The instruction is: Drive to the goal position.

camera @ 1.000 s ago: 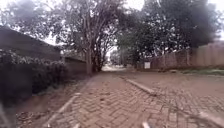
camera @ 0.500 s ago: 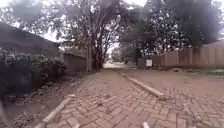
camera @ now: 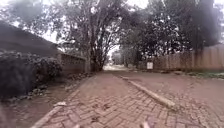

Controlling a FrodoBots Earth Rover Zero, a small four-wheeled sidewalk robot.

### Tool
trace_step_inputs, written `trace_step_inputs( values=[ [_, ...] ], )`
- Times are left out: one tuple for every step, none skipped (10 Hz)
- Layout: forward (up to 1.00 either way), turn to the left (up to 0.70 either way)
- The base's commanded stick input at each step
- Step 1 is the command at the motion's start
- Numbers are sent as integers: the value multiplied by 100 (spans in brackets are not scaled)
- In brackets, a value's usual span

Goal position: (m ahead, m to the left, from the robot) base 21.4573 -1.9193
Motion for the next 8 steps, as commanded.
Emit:
trace_step_inputs(
  values=[
    [70, 7],
    [70, 6],
    [70, 5],
    [70, 4],
    [70, 4],
    [70, 3],
    [70, 3],
    [70, 3]
  ],
)
